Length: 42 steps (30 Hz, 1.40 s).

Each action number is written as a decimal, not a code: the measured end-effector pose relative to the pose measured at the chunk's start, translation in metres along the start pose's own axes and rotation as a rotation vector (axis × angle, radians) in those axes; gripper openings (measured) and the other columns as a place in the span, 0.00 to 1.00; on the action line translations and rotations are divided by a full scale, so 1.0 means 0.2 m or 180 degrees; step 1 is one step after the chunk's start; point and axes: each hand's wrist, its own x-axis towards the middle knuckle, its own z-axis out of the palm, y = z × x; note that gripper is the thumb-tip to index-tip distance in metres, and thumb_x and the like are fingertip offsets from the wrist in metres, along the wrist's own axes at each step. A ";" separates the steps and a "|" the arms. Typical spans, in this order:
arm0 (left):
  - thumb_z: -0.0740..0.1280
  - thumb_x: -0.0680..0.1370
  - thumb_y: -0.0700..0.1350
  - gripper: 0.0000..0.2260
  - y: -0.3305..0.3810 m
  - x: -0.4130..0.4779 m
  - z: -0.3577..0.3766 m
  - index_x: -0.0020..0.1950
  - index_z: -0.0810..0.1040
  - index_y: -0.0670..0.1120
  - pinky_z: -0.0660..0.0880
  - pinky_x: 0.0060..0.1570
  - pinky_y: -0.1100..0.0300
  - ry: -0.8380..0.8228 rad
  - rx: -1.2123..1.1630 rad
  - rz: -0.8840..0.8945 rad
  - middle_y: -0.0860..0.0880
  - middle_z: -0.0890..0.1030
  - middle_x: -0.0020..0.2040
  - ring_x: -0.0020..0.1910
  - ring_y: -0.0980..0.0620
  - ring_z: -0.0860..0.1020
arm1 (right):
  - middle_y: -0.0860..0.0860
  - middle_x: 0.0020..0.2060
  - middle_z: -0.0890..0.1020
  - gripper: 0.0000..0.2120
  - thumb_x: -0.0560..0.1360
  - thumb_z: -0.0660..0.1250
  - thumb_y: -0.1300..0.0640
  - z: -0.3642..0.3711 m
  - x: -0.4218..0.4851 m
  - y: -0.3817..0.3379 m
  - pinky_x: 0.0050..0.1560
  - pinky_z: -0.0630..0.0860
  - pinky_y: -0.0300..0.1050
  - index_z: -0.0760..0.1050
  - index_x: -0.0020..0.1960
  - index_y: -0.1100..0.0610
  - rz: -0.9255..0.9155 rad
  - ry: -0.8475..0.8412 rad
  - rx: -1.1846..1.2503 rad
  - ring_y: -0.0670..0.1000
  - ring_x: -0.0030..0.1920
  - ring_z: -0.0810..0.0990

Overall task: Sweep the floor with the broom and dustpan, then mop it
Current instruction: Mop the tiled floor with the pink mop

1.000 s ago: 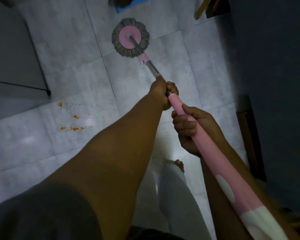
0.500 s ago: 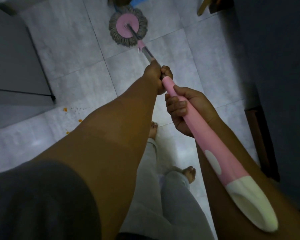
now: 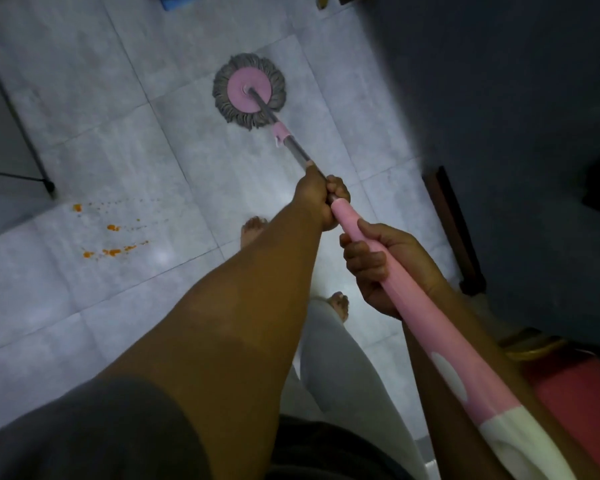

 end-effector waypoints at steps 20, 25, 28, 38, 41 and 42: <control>0.57 0.82 0.63 0.24 0.53 0.14 0.20 0.35 0.64 0.46 0.61 0.18 0.71 0.0005 0.0464 -0.0032 0.52 0.64 0.23 0.16 0.57 0.62 | 0.48 0.28 0.71 0.11 0.76 0.63 0.53 0.35 0.34 -0.23 0.20 0.68 0.32 0.72 0.47 0.62 -0.0331 -0.0100 0.0313 0.43 0.20 0.69; 0.56 0.82 0.61 0.24 0.90 0.24 0.30 0.34 0.63 0.46 0.61 0.19 0.71 0.0019 0.0564 0.0058 0.52 0.64 0.21 0.16 0.57 0.62 | 0.48 0.28 0.72 0.10 0.77 0.61 0.53 0.59 0.60 -0.41 0.22 0.68 0.30 0.72 0.47 0.61 -0.0404 -0.0227 0.0256 0.43 0.21 0.70; 0.58 0.82 0.60 0.23 1.04 0.28 0.34 0.34 0.63 0.46 0.60 0.19 0.72 0.0014 0.0565 0.0094 0.52 0.64 0.21 0.15 0.57 0.62 | 0.49 0.28 0.72 0.10 0.77 0.62 0.53 0.67 0.70 -0.48 0.22 0.68 0.30 0.71 0.47 0.61 -0.0449 -0.0246 0.0197 0.43 0.21 0.70; 0.58 0.81 0.63 0.24 0.84 0.28 0.39 0.33 0.63 0.47 0.60 0.18 0.72 -0.0123 0.0456 0.0065 0.52 0.64 0.21 0.15 0.57 0.62 | 0.48 0.29 0.73 0.10 0.76 0.64 0.53 0.55 0.51 -0.50 0.23 0.69 0.30 0.72 0.48 0.61 -0.0415 -0.0192 0.0124 0.43 0.22 0.71; 0.59 0.81 0.62 0.23 0.63 0.23 0.37 0.35 0.64 0.47 0.61 0.20 0.71 -0.0124 0.0506 -0.0027 0.53 0.64 0.22 0.17 0.57 0.63 | 0.48 0.29 0.72 0.11 0.76 0.64 0.52 0.42 0.36 -0.44 0.22 0.70 0.32 0.73 0.48 0.61 -0.0310 -0.0096 0.0003 0.43 0.21 0.70; 0.60 0.81 0.62 0.22 0.56 0.20 0.35 0.36 0.65 0.47 0.62 0.20 0.71 -0.0115 0.0491 -0.0029 0.53 0.65 0.24 0.17 0.57 0.63 | 0.48 0.29 0.72 0.11 0.76 0.64 0.52 0.37 0.31 -0.41 0.21 0.70 0.32 0.73 0.48 0.61 -0.0260 -0.0056 -0.0033 0.43 0.21 0.70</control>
